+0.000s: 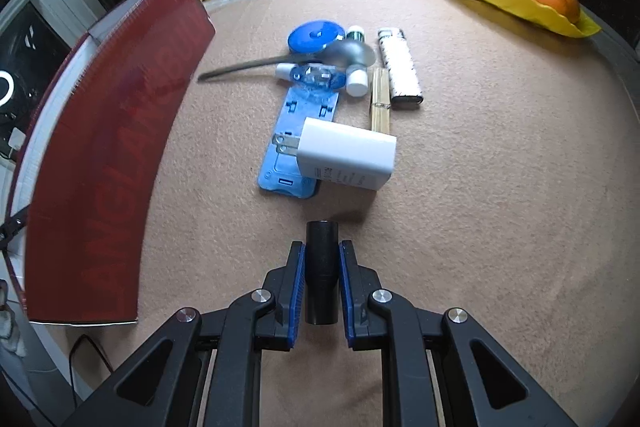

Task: Organize rigid objects
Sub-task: 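Carry the black cylinder into the box and release it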

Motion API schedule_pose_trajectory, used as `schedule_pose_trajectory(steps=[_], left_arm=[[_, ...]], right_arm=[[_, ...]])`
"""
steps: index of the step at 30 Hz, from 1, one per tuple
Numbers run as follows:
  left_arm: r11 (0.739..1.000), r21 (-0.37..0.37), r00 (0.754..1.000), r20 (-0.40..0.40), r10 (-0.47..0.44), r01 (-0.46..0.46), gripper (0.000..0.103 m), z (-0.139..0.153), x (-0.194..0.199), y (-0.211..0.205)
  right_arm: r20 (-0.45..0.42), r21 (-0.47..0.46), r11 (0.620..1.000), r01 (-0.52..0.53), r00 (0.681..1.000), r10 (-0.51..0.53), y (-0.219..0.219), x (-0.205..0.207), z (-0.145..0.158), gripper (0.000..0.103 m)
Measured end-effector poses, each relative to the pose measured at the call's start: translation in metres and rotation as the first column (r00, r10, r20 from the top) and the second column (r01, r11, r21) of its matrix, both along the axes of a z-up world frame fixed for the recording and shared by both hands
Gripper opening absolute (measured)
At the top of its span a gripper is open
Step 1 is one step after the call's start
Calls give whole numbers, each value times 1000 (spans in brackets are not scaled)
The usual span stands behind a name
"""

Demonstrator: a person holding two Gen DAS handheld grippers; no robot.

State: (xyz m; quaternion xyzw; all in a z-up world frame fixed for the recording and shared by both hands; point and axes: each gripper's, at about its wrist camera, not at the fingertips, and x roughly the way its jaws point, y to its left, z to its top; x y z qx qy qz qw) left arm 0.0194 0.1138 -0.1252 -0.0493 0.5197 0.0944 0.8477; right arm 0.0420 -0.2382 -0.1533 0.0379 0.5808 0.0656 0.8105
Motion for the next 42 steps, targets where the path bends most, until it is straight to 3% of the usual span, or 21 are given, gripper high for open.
schedule_pose_trajectory(steps=[8, 18, 28, 42], left_arm=[[1000, -11, 1000, 2, -16, 16, 8, -4, 0, 1], [999, -17, 998, 19, -52, 52, 8, -3, -1, 1], [998, -31, 998, 34, -54, 55, 7, -3, -3, 5], [998, -43, 998, 49, -39, 41, 8, -1, -3, 4]], right_arm=[[101, 29, 999, -39, 994, 35, 20, -6, 49, 15], [196, 75, 977, -200, 964, 182, 94, -6, 94, 15], [220, 61, 940, -337, 923, 317, 164, -5, 103, 15], [194, 39, 905, -423, 892, 409, 212, 3, 86, 15]])
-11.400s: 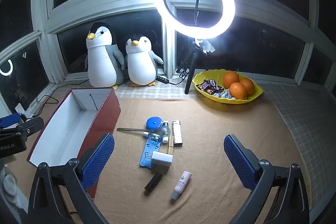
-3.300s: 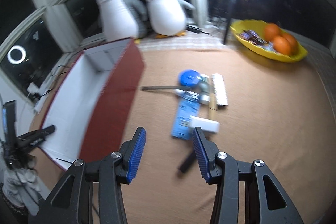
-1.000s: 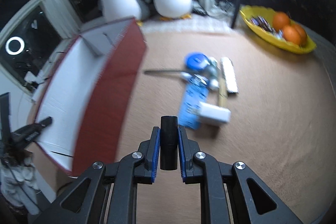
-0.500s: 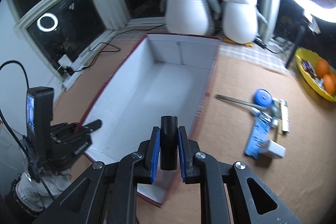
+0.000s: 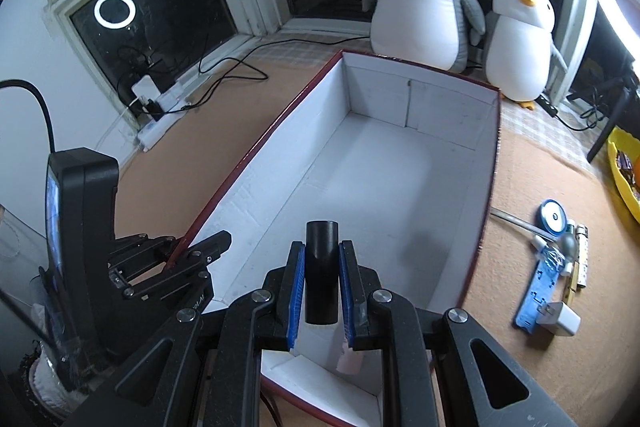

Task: Organize rigid objects
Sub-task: 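Carry the black cylinder into the box and release it, then grasp the white plug charger with the right gripper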

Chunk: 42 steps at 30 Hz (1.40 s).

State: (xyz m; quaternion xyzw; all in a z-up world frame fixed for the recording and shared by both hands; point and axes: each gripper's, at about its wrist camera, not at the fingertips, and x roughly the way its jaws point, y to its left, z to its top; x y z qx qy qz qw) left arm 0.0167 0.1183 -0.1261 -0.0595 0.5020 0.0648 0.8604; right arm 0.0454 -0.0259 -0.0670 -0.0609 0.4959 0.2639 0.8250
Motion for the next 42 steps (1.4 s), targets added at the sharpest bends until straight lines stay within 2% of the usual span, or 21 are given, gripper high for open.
schedule_pose_trajectory(steps=[11, 15, 20, 27, 29, 35, 38, 42], left_arm=[[1000, 6, 1000, -2, -2, 2, 8, 0, -1, 0], [1000, 24, 1000, -3, -12, 12, 8, 2, 1, -4], [998, 50, 999, -18, -33, 34, 8, 2, 4, -7], [996, 76, 998, -34, -52, 54, 8, 1, 7, -11], [995, 85, 998, -41, -58, 61, 8, 0, 8, -12], [991, 108, 996, -59, -68, 74, 8, -1, 11, -17], [990, 121, 995, -69, -70, 78, 8, -2, 12, -18], [989, 125, 994, -85, -69, 79, 8, -2, 14, -20]], right_arm=[[-11, 8, 1000, 1, 1000, -1, 0, 5, -4, 16], [-8, 17, 1000, 17, 1000, -17, -8, 6, -1, 25], [-2, 45, 997, 67, 998, -67, -30, 6, 5, 28], [-12, 65, 977, 202, 979, -202, -90, 8, 4, 34], [-16, 66, 965, 252, 968, -252, -114, 8, 2, 40], [-47, 23, 927, 374, 927, -373, -192, 4, -19, 45], [-59, -15, 916, 401, 914, -401, -219, 4, -31, 45], [-56, -56, 921, 386, 920, -389, -239, 6, -44, 47]])
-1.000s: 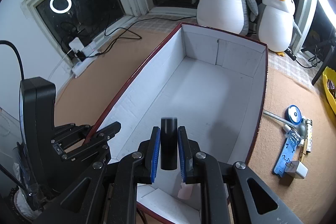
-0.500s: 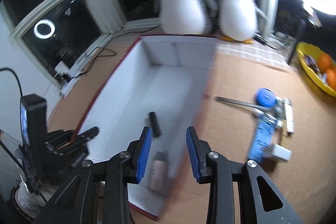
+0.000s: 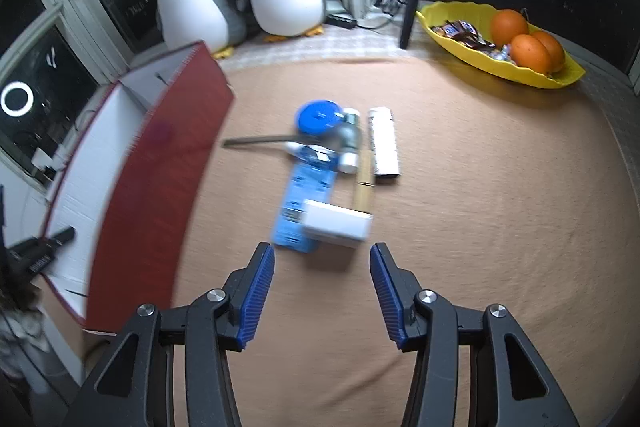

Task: Organize rigid objects
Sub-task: 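Grasp the white plug charger with the right gripper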

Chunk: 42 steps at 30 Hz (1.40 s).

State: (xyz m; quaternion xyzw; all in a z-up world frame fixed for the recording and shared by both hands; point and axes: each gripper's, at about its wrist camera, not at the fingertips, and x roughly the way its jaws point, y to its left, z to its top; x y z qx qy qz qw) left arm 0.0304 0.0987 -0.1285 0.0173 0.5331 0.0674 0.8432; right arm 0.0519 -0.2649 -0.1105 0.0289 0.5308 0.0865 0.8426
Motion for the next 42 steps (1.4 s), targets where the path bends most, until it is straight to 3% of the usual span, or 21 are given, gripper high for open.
schedule_pose_trajectory(steps=[10, 23, 24, 26, 42], left_arm=[[1000, 25, 999, -35, 6, -6, 8, -1, 3, -3], [999, 42, 998, -55, 37, -34, 8, -2, 7, -5], [999, 37, 998, -55, 39, -37, 8, -2, 7, -4], [999, 25, 997, -59, 43, -42, 8, -3, 8, -2], [999, 5, 997, -62, 54, -54, 8, -4, 10, 0]], right_arm=[[12, -147, 968, -202, 978, 206, 21, 20, -12, 48], [-22, -179, 922, -343, 939, 344, 43, 38, -32, 46], [-22, -183, 920, -347, 937, 349, 44, 38, -33, 44], [-30, -185, 918, -350, 936, 351, 46, 38, -35, 30], [17, -107, 970, -218, 975, 221, 30, 35, -30, 24]])
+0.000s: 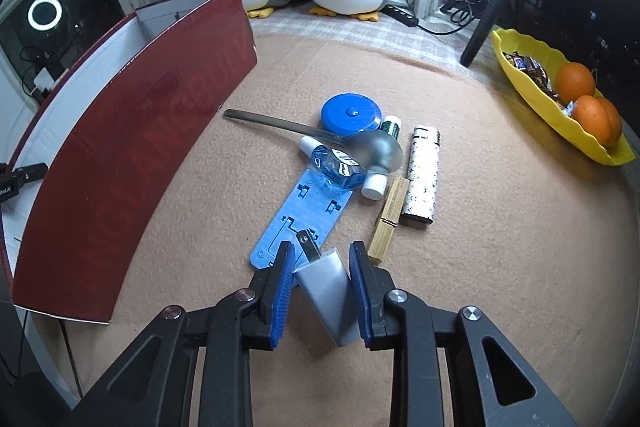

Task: Organize rigid objects
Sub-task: 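Grasp the white plug charger with the right gripper, then carry the white charger into the box and release it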

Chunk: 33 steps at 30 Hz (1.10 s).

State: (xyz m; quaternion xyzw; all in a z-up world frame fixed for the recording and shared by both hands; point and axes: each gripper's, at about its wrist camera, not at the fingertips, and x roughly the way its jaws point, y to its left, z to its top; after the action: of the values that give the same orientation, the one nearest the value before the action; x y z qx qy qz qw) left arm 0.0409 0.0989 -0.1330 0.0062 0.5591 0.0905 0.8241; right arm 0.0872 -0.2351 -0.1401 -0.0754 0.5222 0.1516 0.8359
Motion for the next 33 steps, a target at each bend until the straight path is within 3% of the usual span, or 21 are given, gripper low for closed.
schedule_pose_trajectory(steps=[14, 33], left_arm=[[999, -44, 999, 43, -3, 5, 8, 6, -7, 4], [993, -115, 994, 109, -1, 14, 8, 14, -18, 12]], right_arm=[[64, 33, 996, 81, 994, -83, -5, -16, 34, 23], [164, 128, 991, -44, 986, 23, 81, -50, 98, 23]])
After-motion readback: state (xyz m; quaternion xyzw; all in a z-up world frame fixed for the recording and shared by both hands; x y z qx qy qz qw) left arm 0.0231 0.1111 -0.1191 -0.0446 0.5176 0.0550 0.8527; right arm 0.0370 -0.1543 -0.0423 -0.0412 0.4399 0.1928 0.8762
